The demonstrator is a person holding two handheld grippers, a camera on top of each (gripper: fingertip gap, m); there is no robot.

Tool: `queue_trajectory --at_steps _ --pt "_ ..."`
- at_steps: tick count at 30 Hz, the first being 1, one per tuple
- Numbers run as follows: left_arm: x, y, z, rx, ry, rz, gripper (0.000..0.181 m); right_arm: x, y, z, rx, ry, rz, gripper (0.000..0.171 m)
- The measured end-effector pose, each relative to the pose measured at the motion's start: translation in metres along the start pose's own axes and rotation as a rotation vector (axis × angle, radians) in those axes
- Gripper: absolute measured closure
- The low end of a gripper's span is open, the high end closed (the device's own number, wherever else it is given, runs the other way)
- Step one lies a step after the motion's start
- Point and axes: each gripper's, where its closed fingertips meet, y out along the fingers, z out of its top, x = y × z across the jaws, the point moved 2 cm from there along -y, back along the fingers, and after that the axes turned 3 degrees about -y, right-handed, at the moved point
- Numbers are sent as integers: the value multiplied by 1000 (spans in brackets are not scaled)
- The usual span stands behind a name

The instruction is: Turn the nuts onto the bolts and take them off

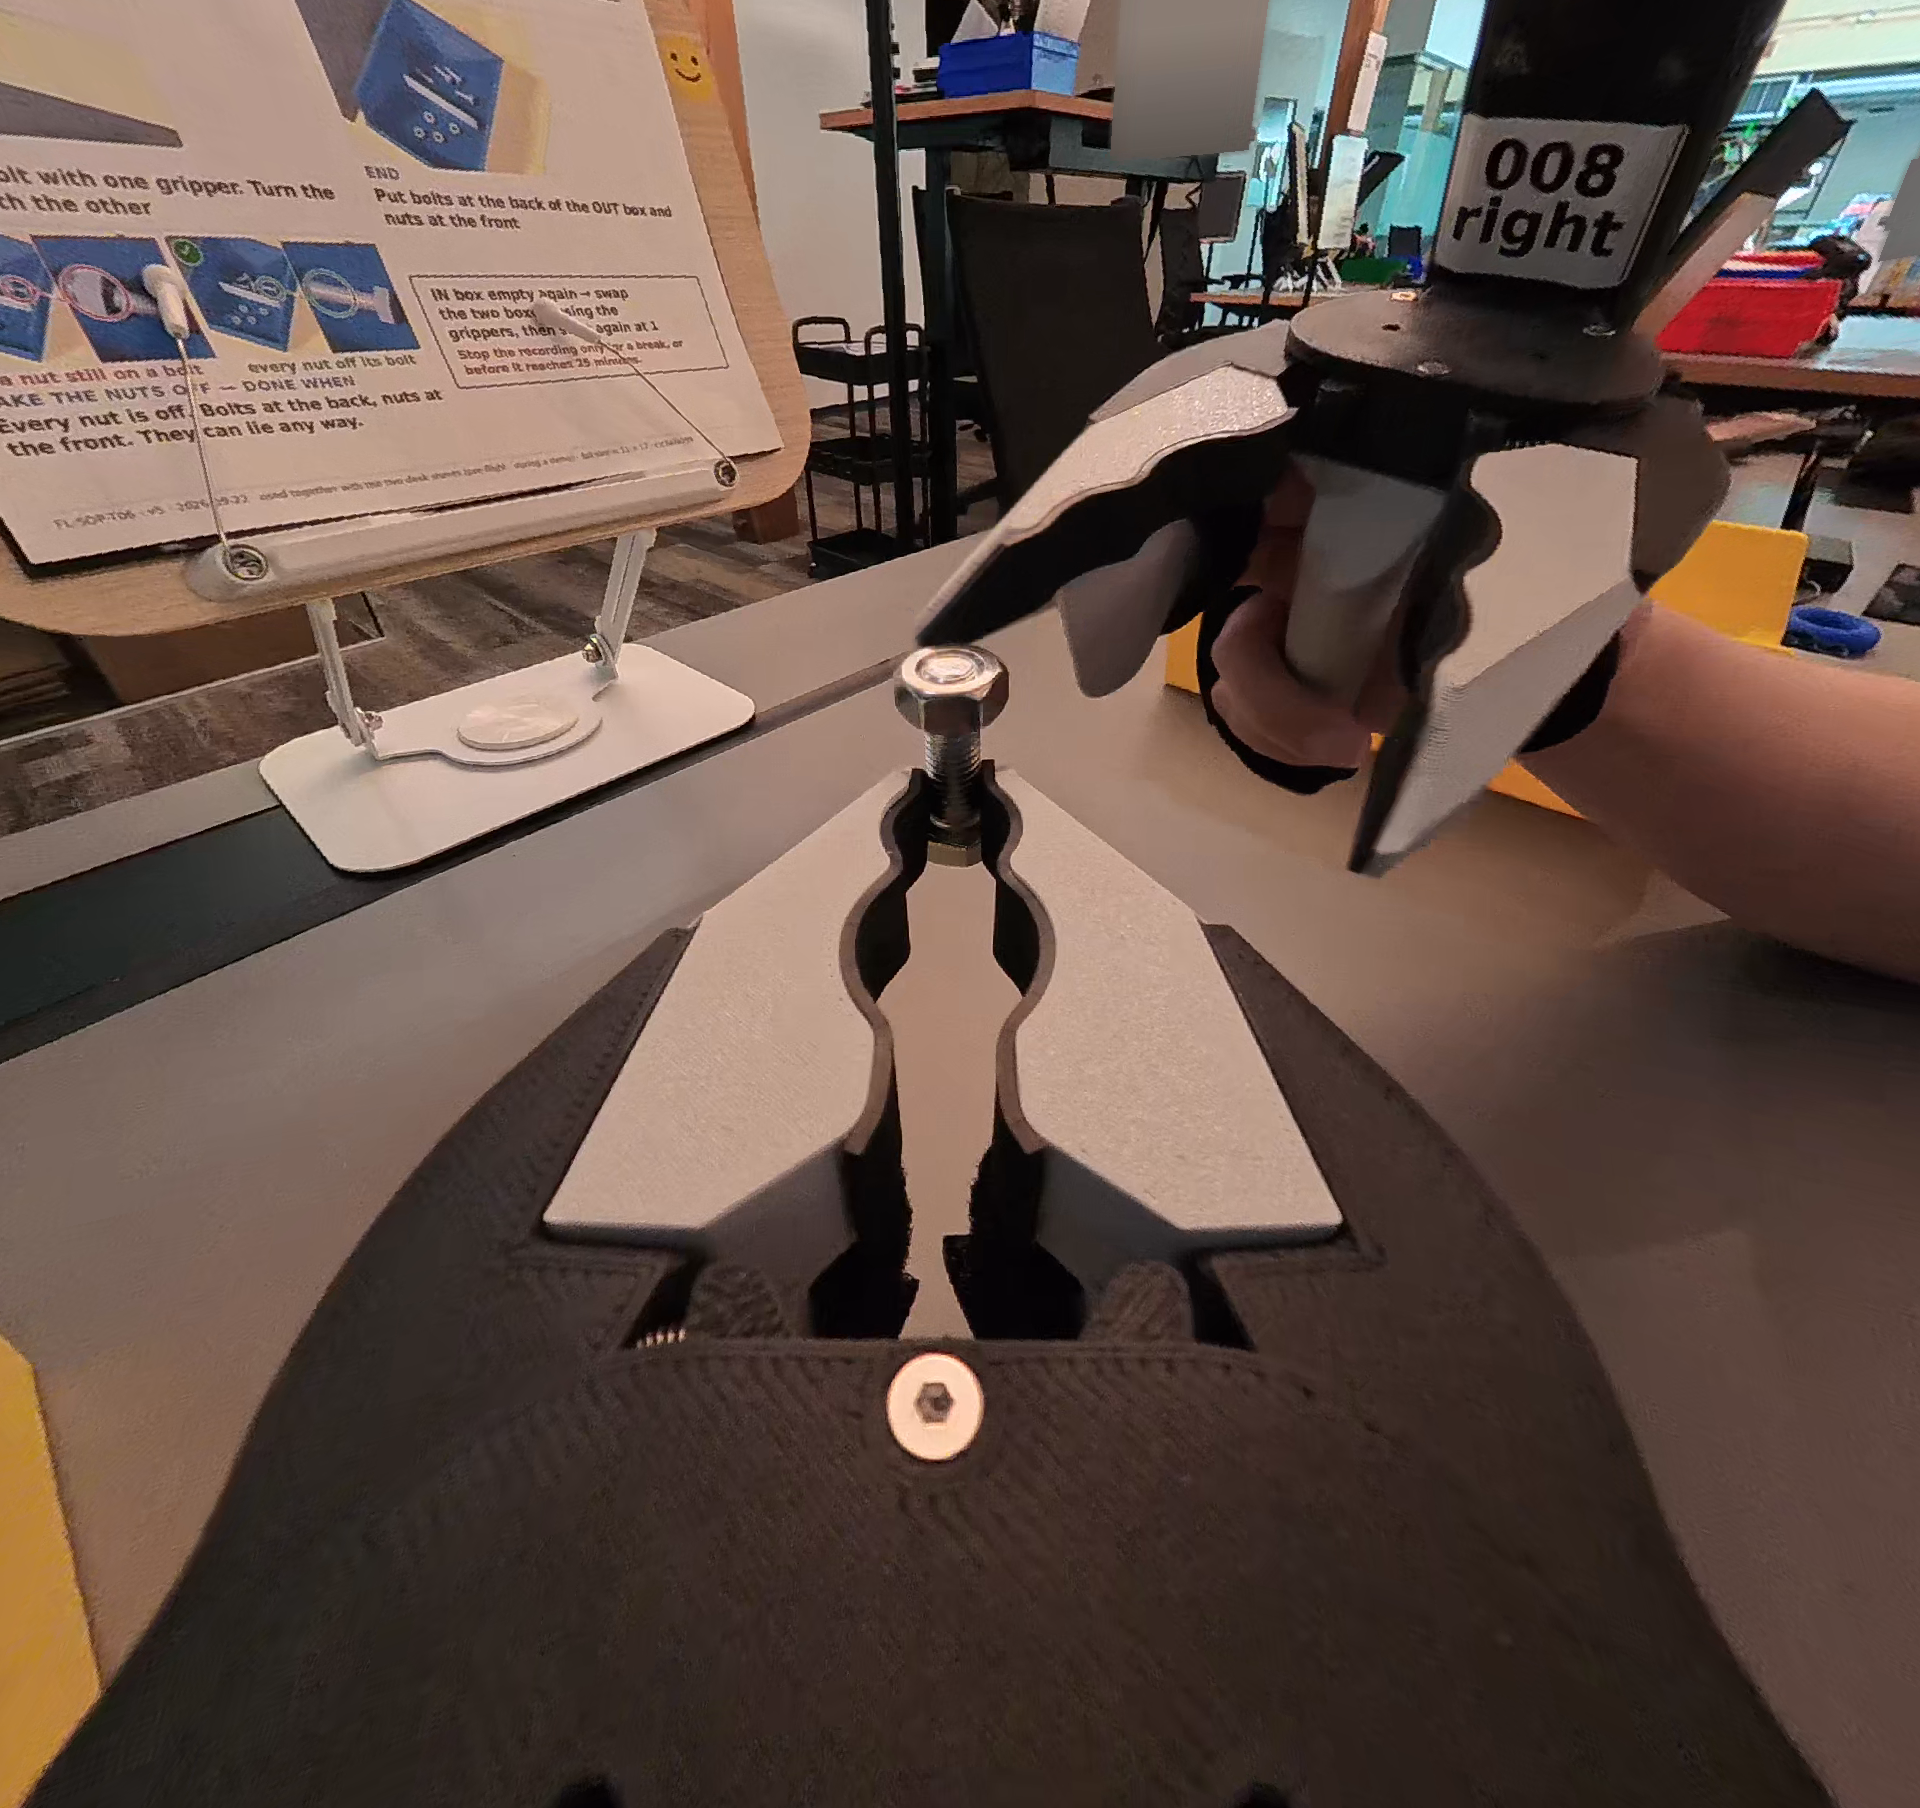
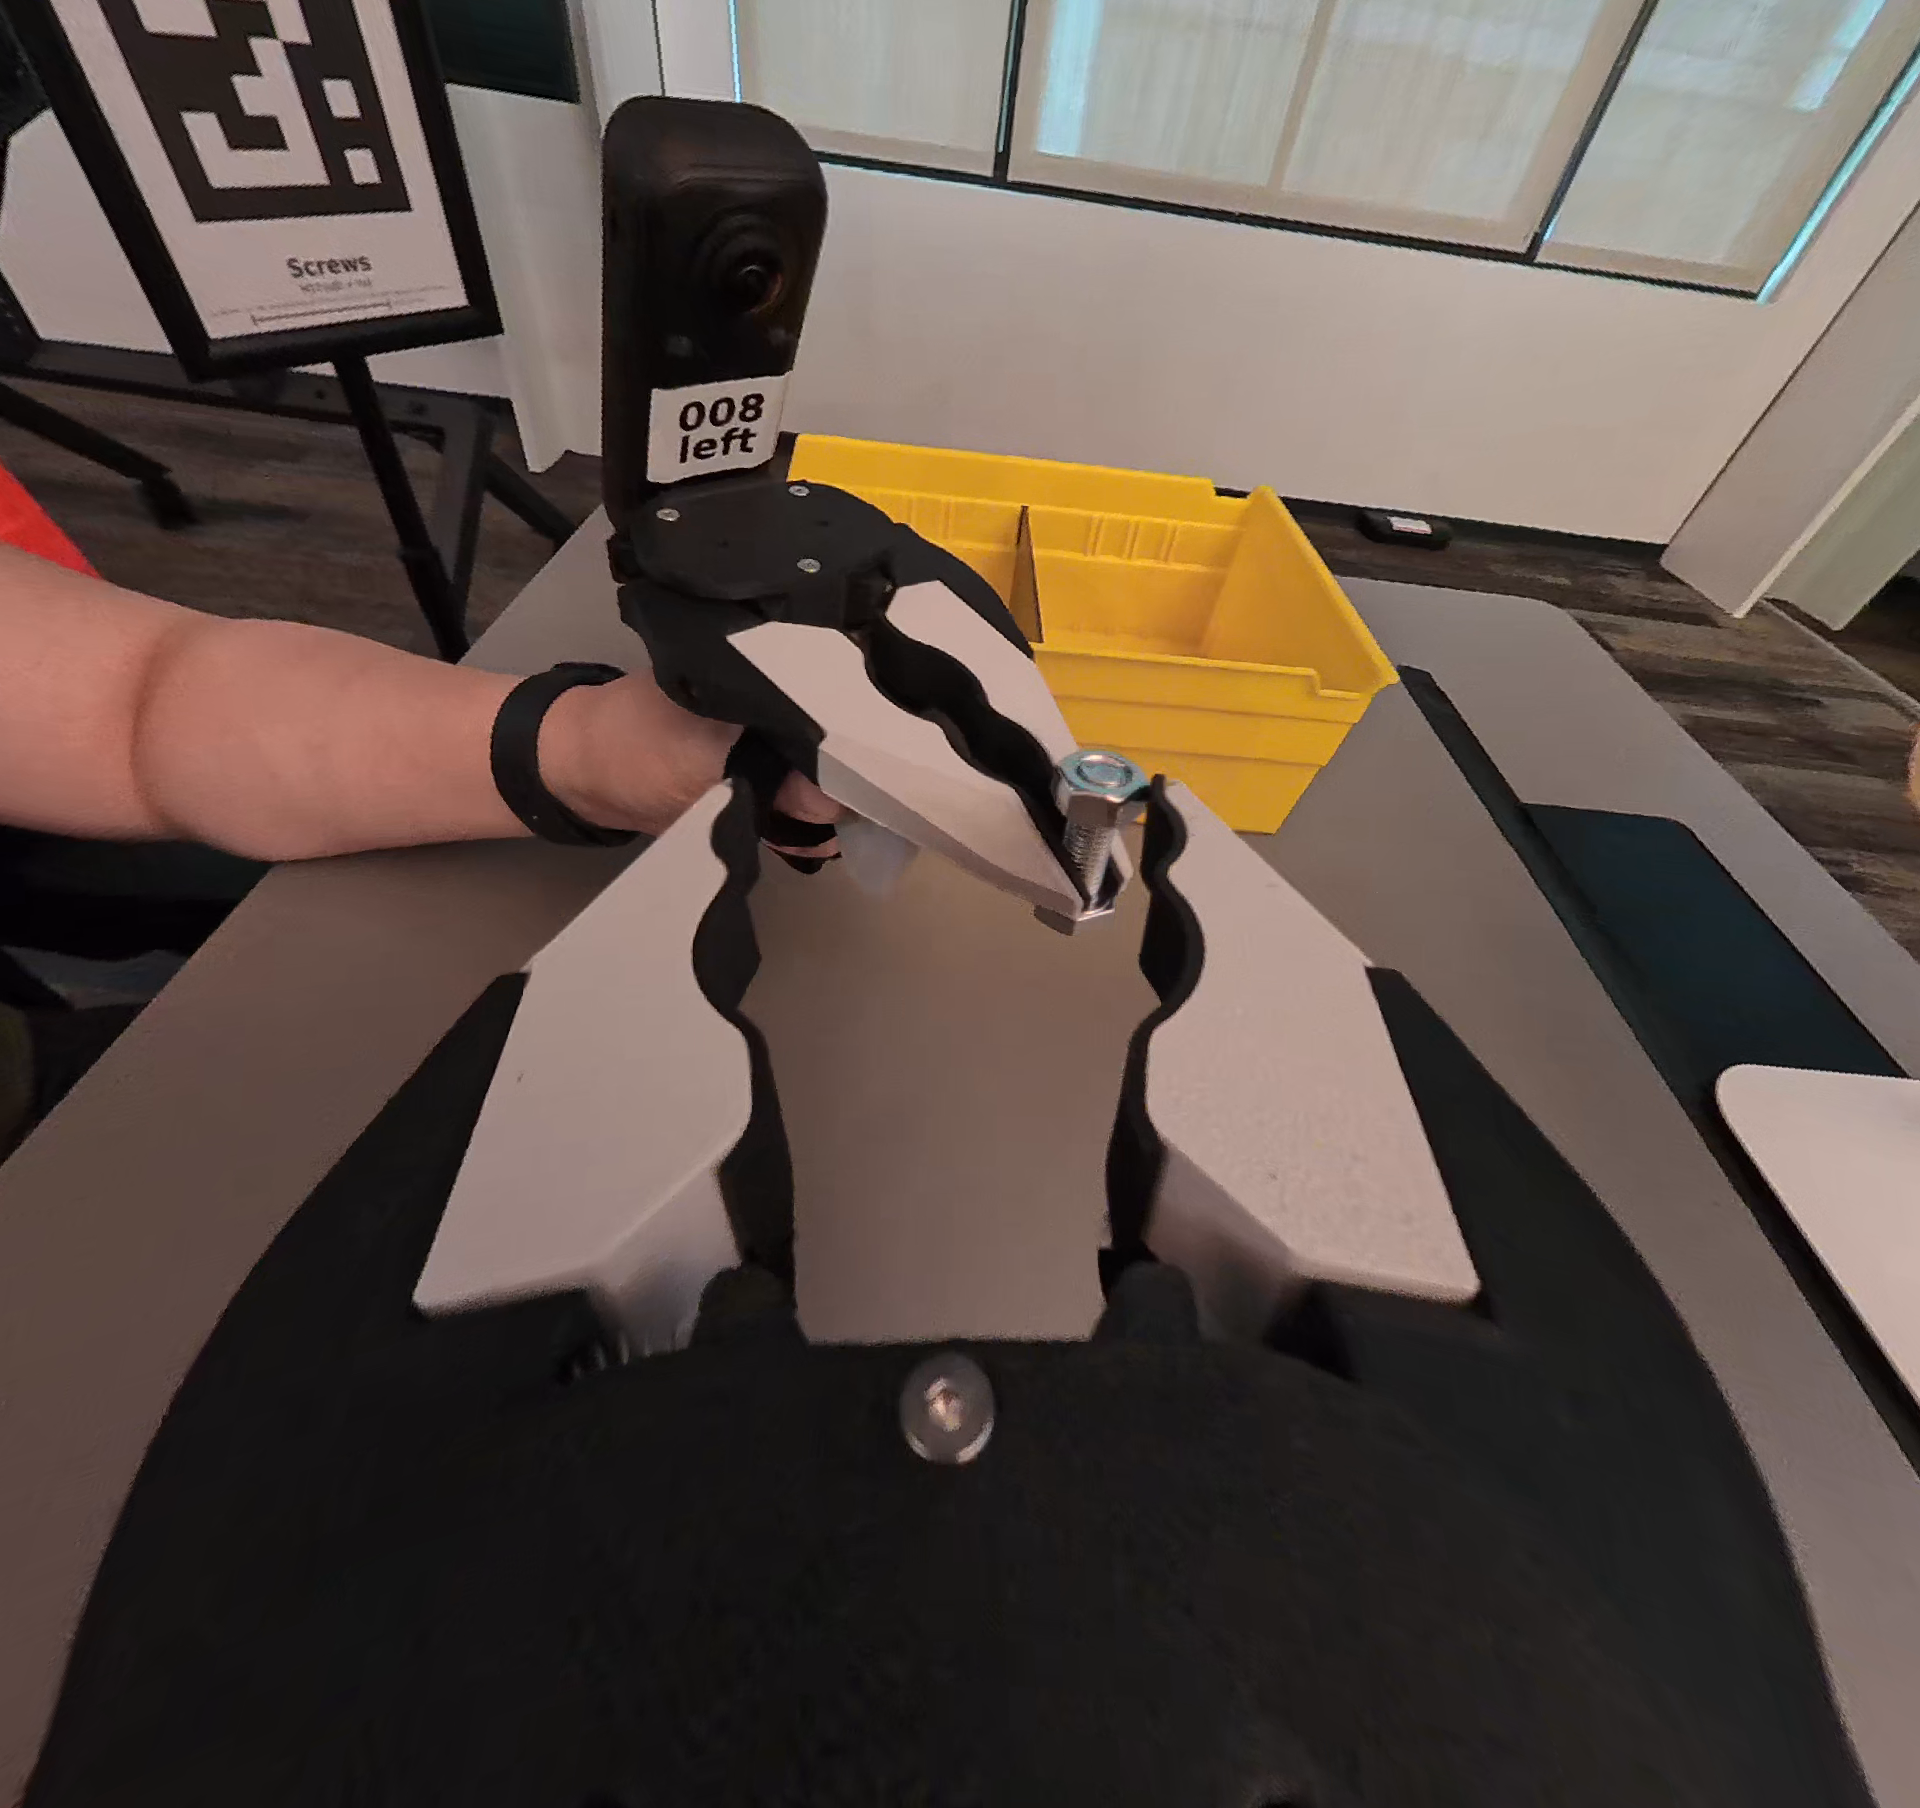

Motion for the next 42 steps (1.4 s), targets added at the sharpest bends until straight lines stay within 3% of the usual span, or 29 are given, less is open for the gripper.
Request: queue_trajectory --at_steps 3,4,7,9,12,14,15,18,20,22,25,29,30,32,33,34,35,42 --pt "-3 -1 0 5 -13 8 174 0 -7 2 9 -3 21 124" --pt "-3 -2 1 10 -19 5 174 1 -8 4 20 20 25 123" --pt "-2 -2 2 13 -13 1 174 5 -5 3 18 28 -12 94" --pt "0 -1 2 10 0 -2 174 1 0 -1 -8 13 -1 91" --pt "0 -2 2 10 -1 1 174 0 -1 -1 -11 -3 1 104" --pt "-3 -3 3 15 -14 8 174 -3 -6 2 2 -12 38 131" --pt "-4 -3 3 17 -19 6 174 -1 -7 4 17 10 34 129" --pt "-1 -3 3 15 -11 -1 174 4 -4 3 20 31 -7 99" --pt "1 -1 2 7 2 -4 174 2 -1 0 3 16 0 95" --pt "1 -1 1 1 11 -1 174 1 -1 -1 -7 8 1 105" --pt "-2 -3 3 11 -6 5 174 0 -8 3 15 5 28 132" --pt "-1 -3 3 12 -4 0 174 5 -4 2 14 32 -7 102" --pt "0 -2 3 10 2 -1 174 3 -2 0 2 23 -5 101" --pt "0 -2 3 6 8 4 174 1 -1 0 -1 12 2 105" --pt "0 -3 3 9 4 5 174 2 -3 0 0 3 -4 114" --pt "-2 -3 4 14 -5 9 174 -1 -6 1 5 -7 24 135" --pt "-3 -4 5 19 -13 9 174 -1 -8 4 21 6 41 142" --pt "4 -2 4 9 6 -12 174 15 -10 7 68 79 -44 137"
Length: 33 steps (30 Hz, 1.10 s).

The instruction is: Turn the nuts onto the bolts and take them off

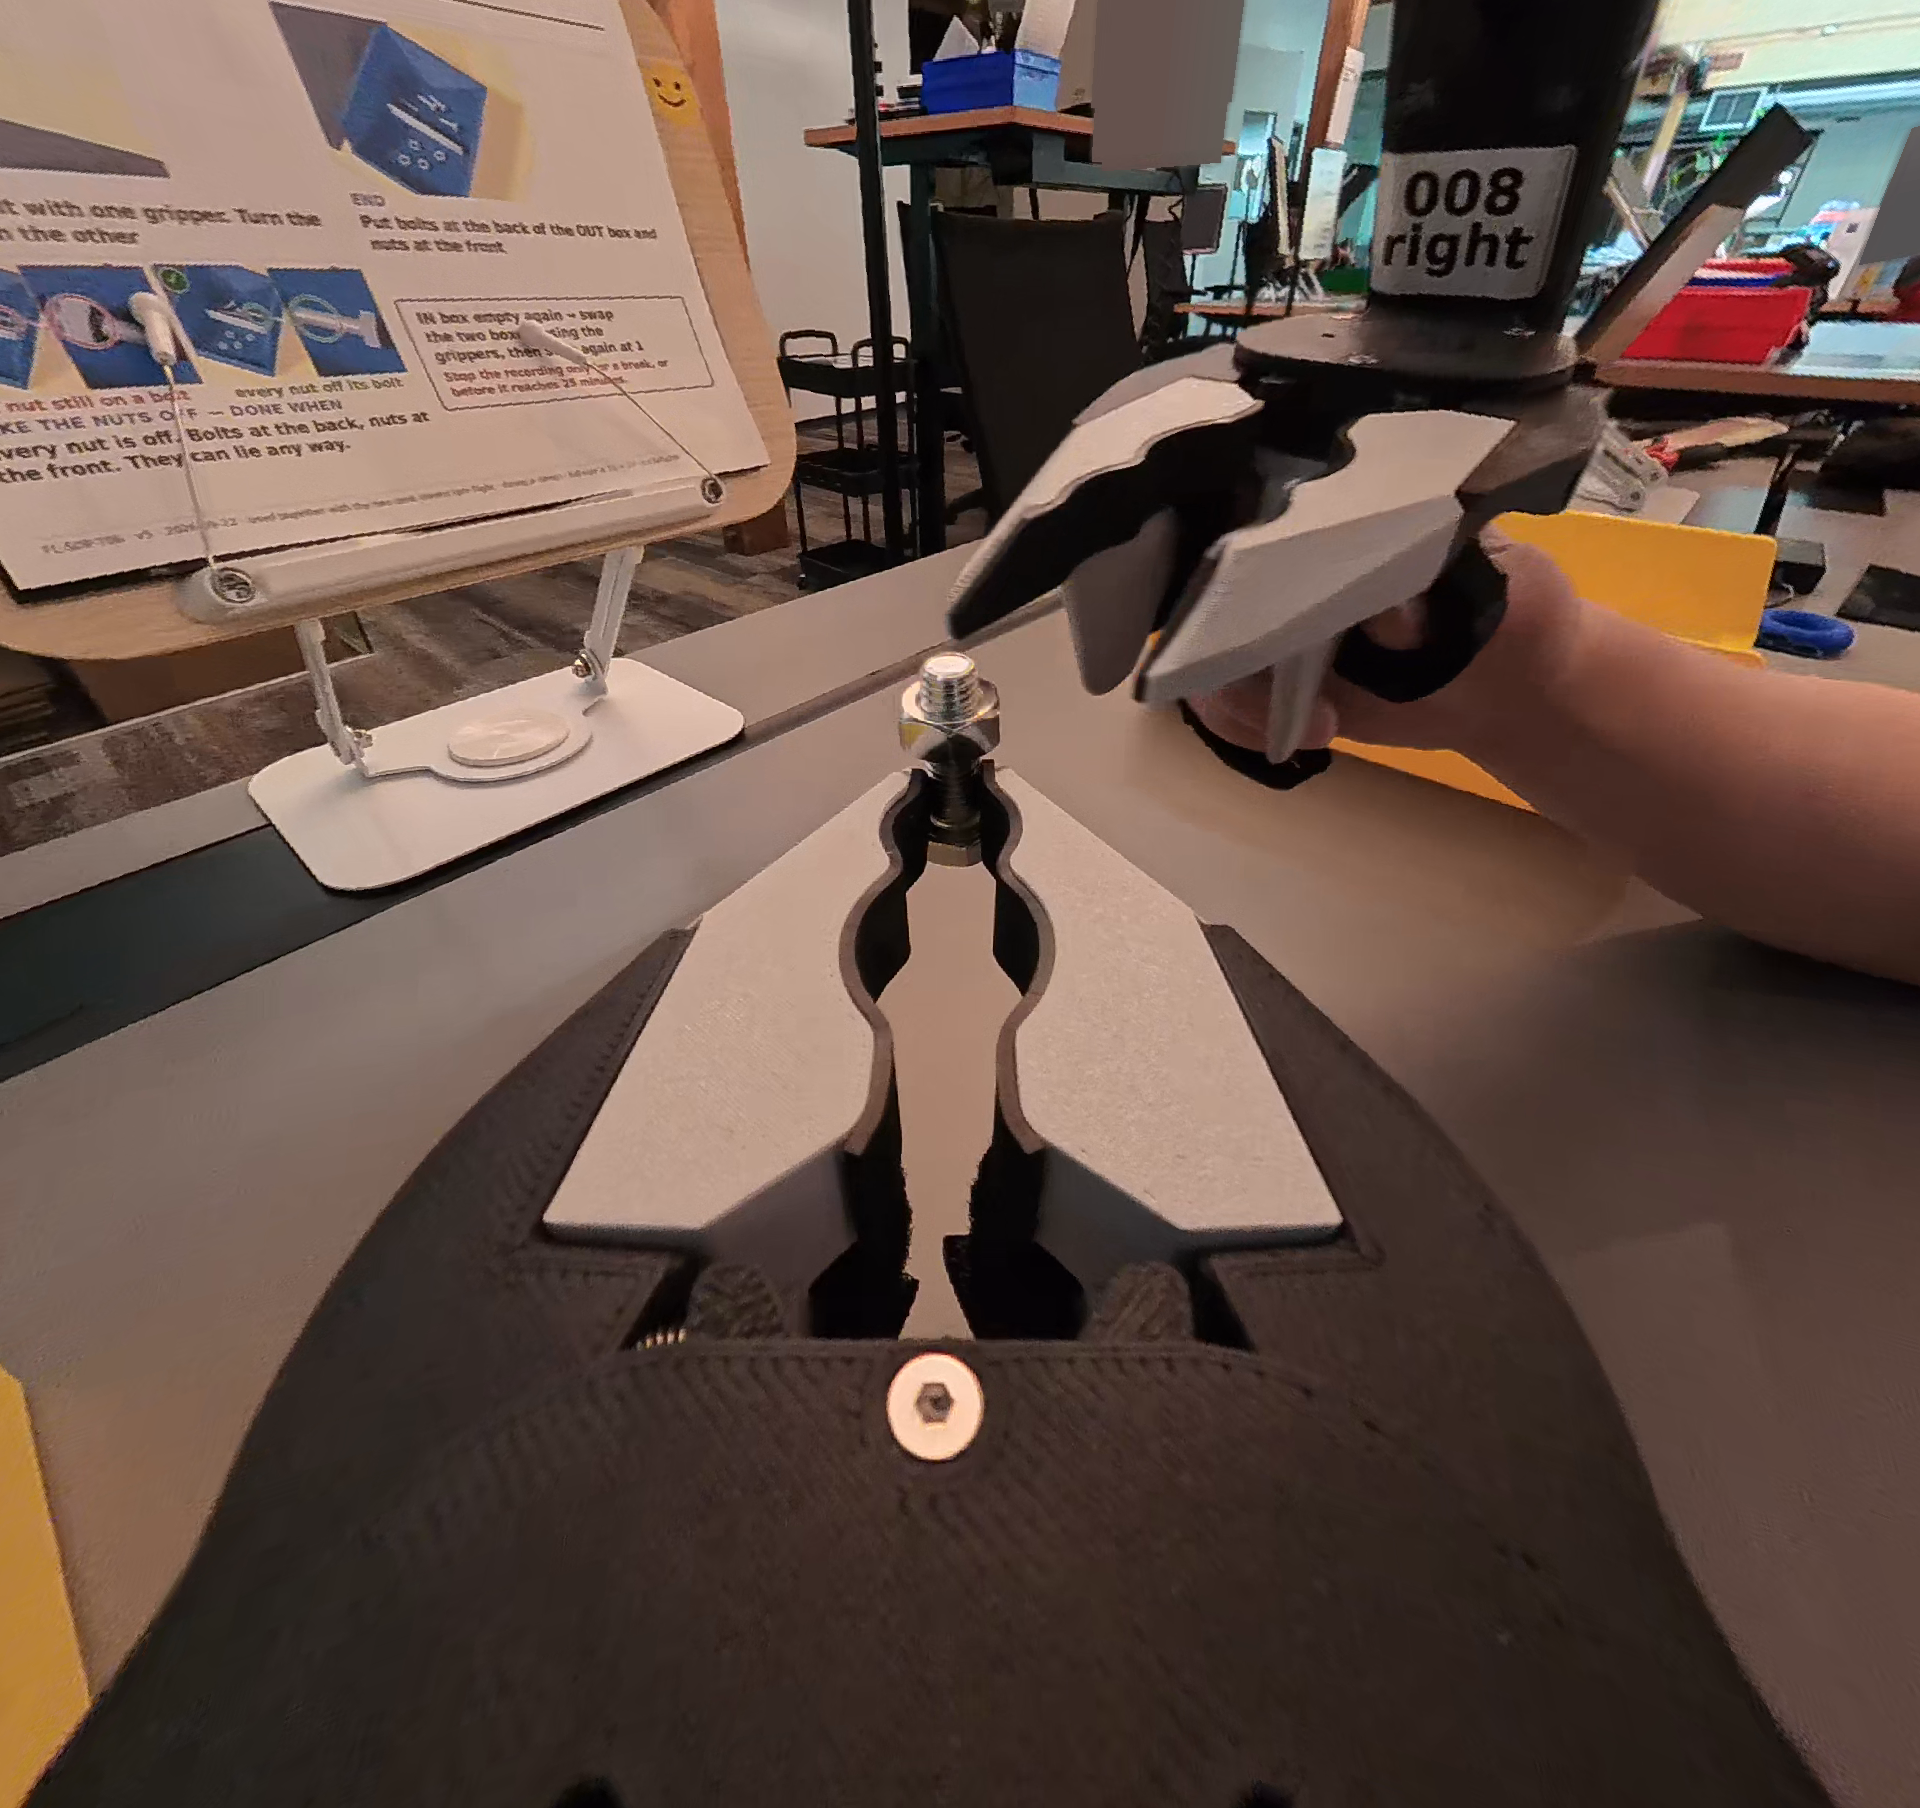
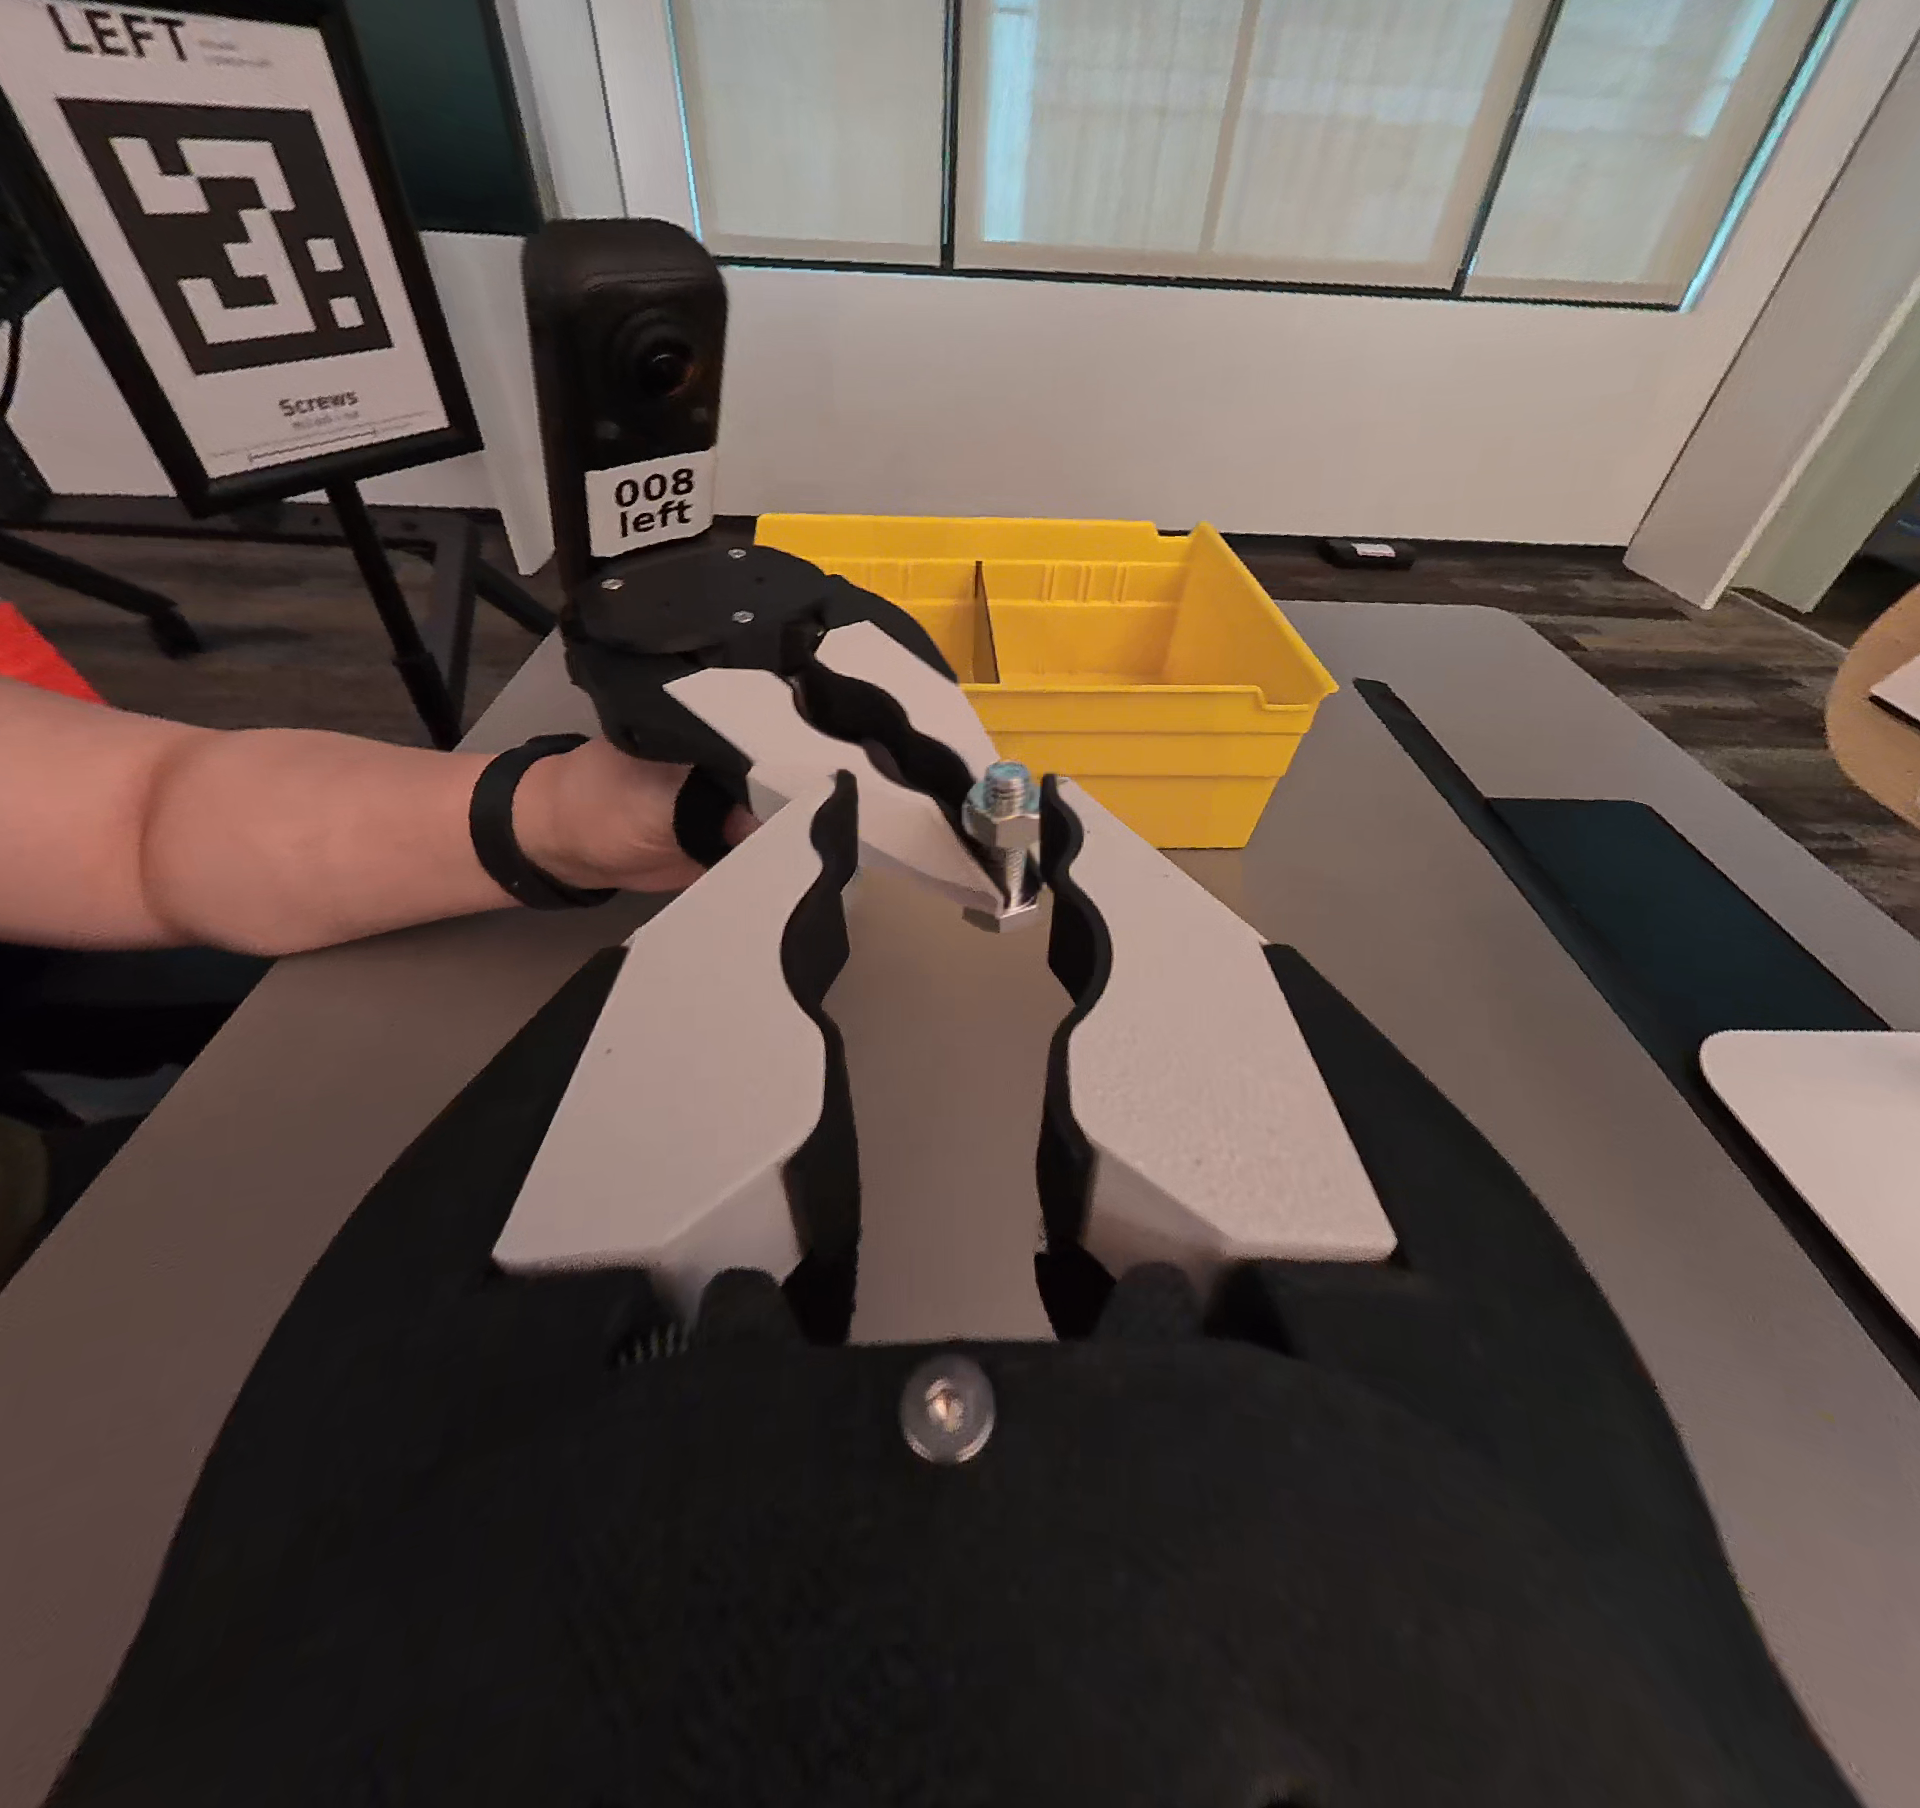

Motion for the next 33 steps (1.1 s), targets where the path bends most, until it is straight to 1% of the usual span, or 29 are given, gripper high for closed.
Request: queue_trajectory --at_steps 7,24,33 --pt "4 1 -1 -6 10 -18 174 6 1 -3 11 32 -33 160" --pt "10 6 -6 -35 30 -39 174 7 4 -12 -42 31 -37 162" --pt "9 8 -9 -39 -46 -78 174 10 3 -16 -55 70 -35 163"
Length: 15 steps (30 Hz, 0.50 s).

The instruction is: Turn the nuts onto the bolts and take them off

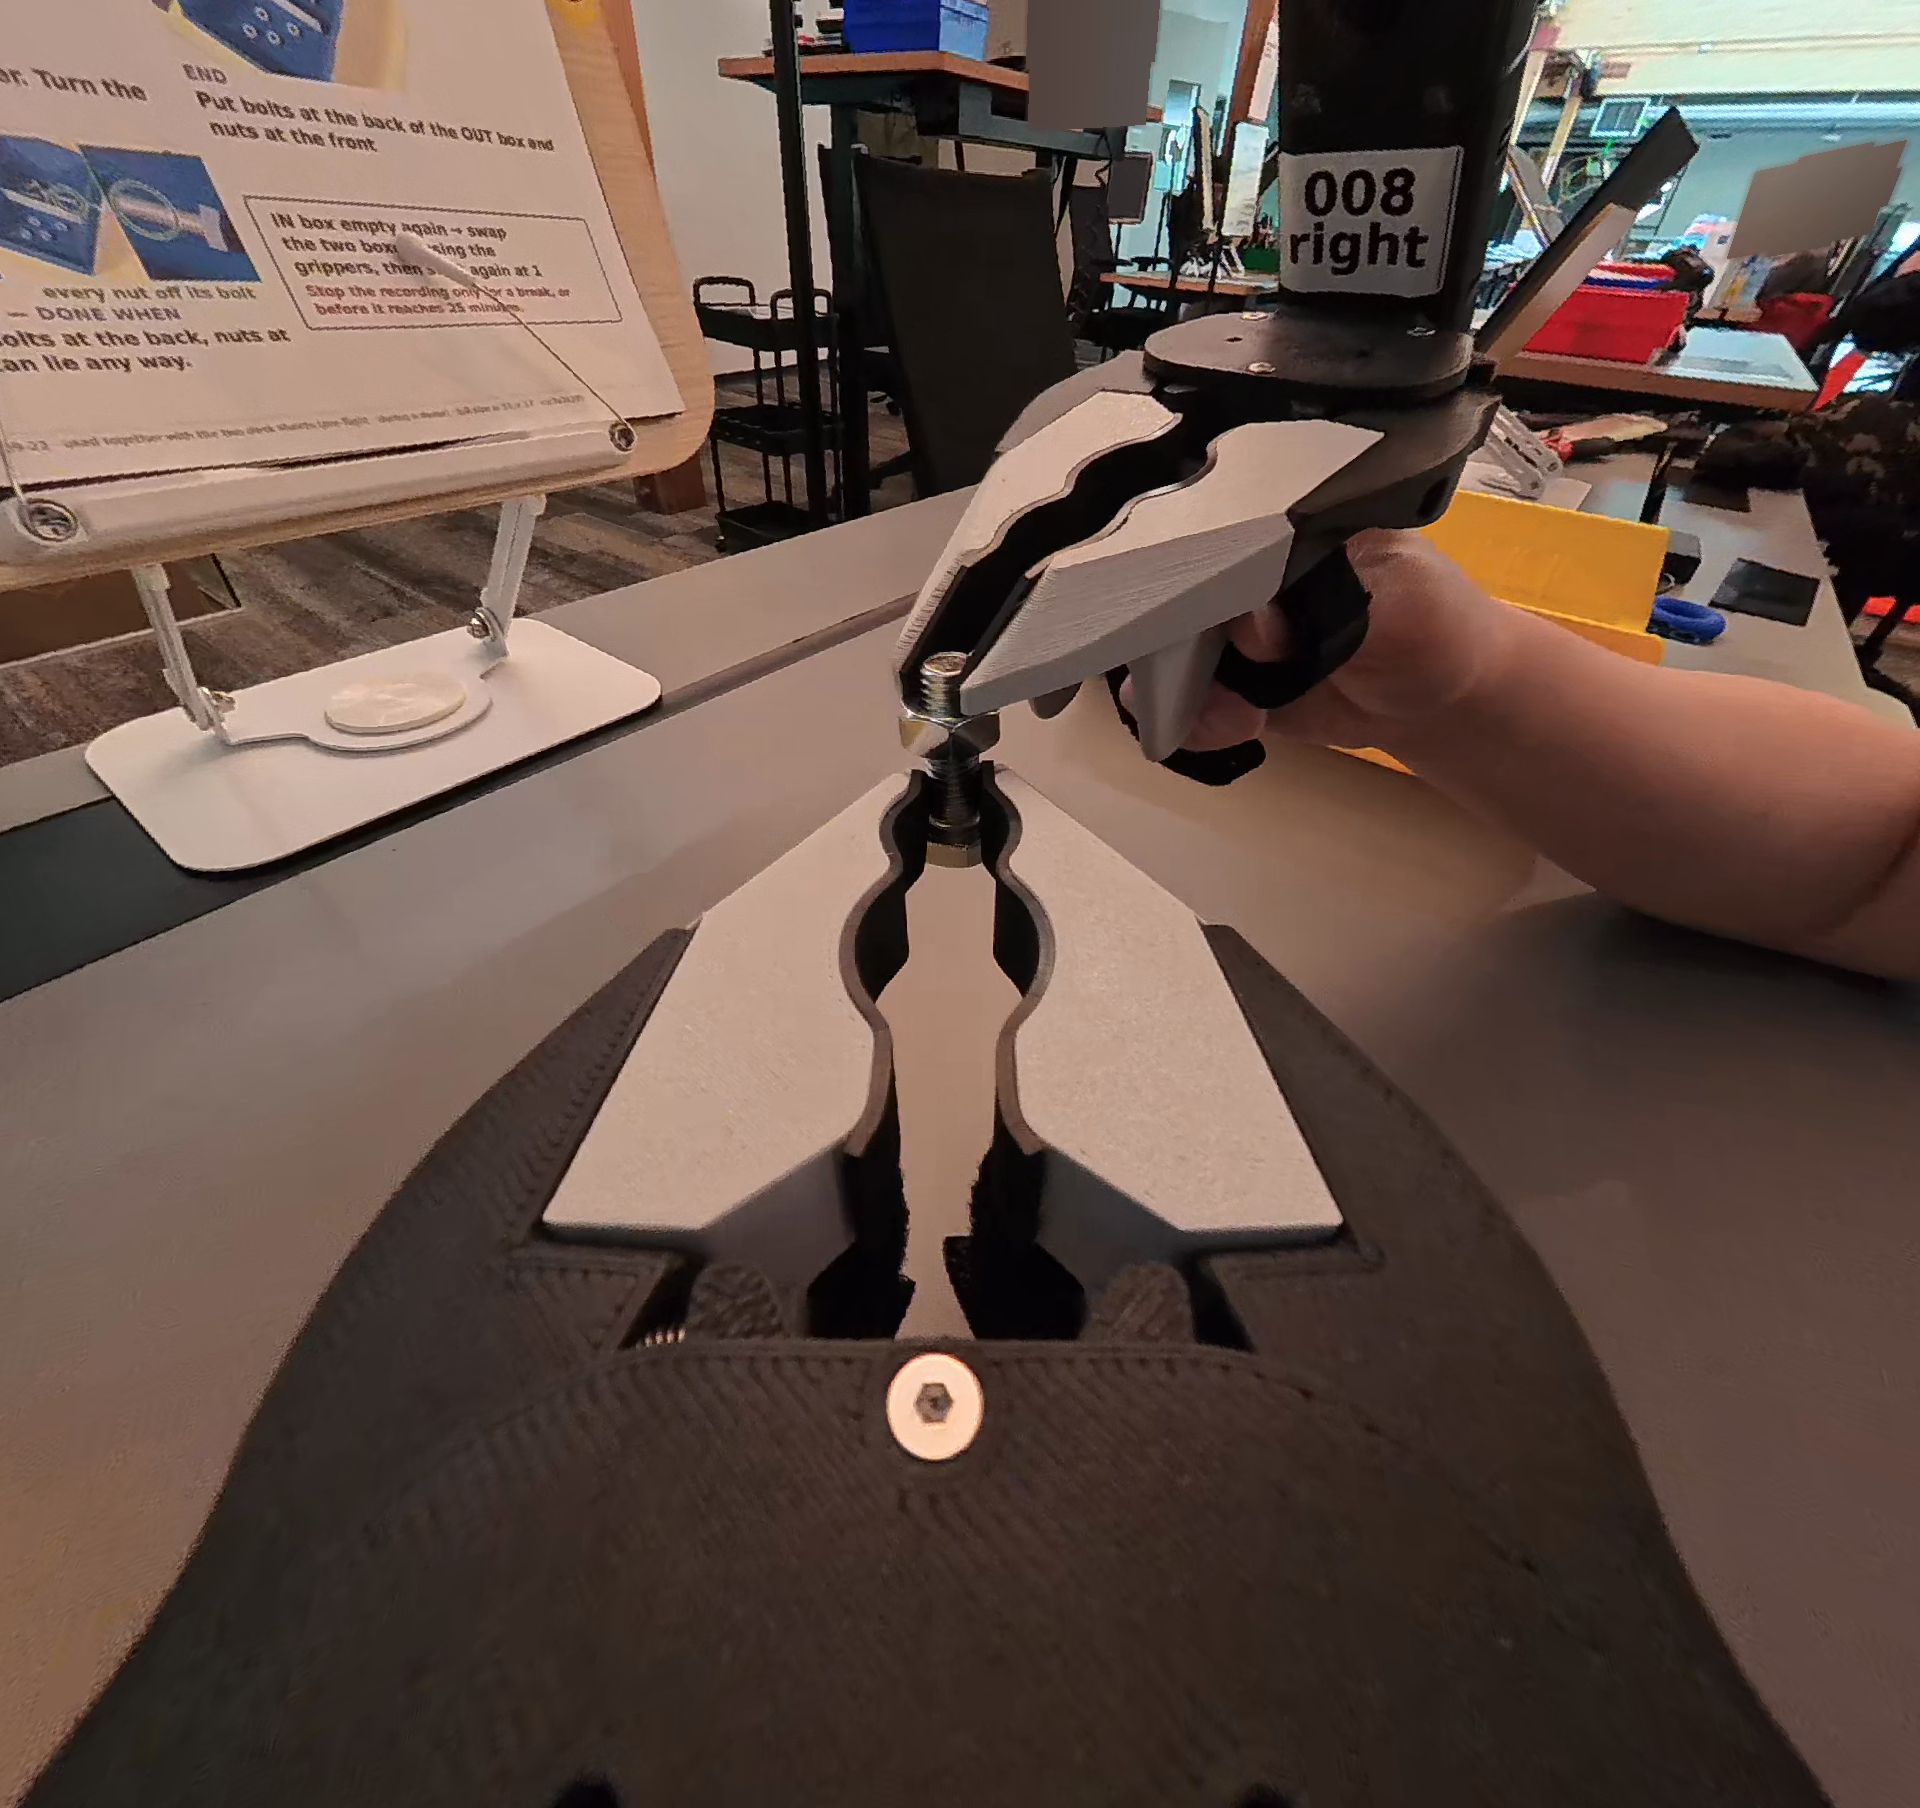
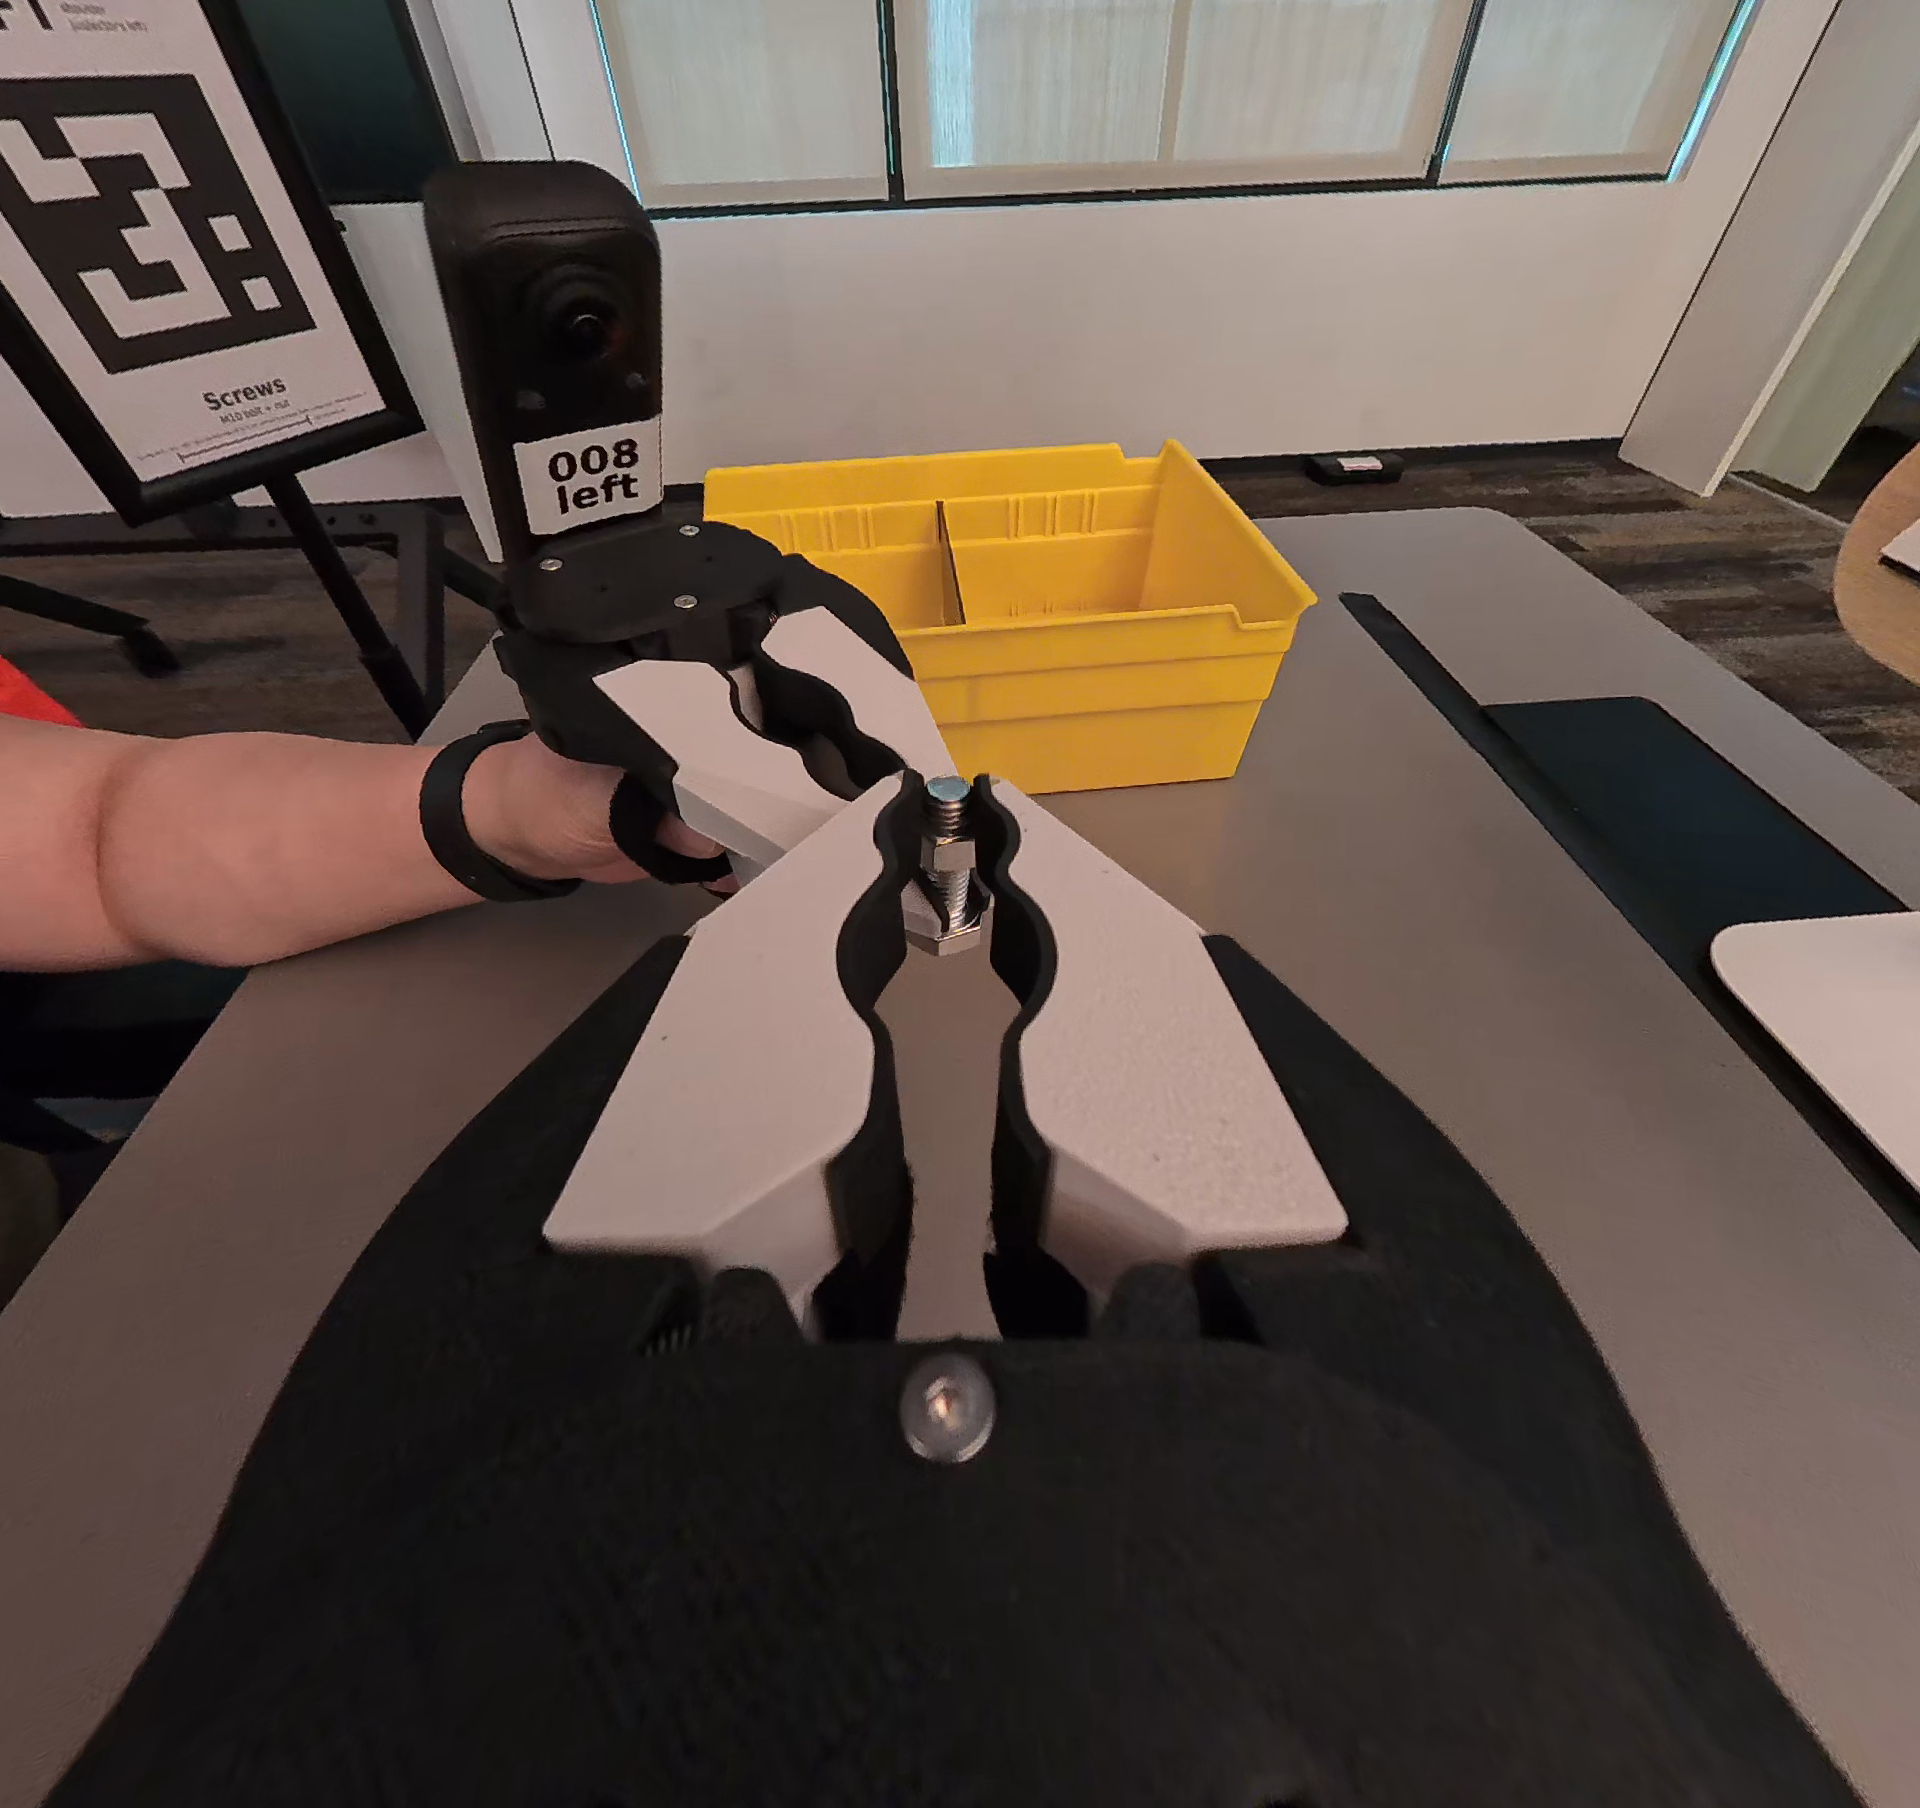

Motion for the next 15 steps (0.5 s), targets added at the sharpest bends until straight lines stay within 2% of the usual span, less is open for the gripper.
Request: queue_trajectory --at_steps 15 --pt "1 7 -6 -17 -101 -63 174 3 0 -8 -52 3 6 163"
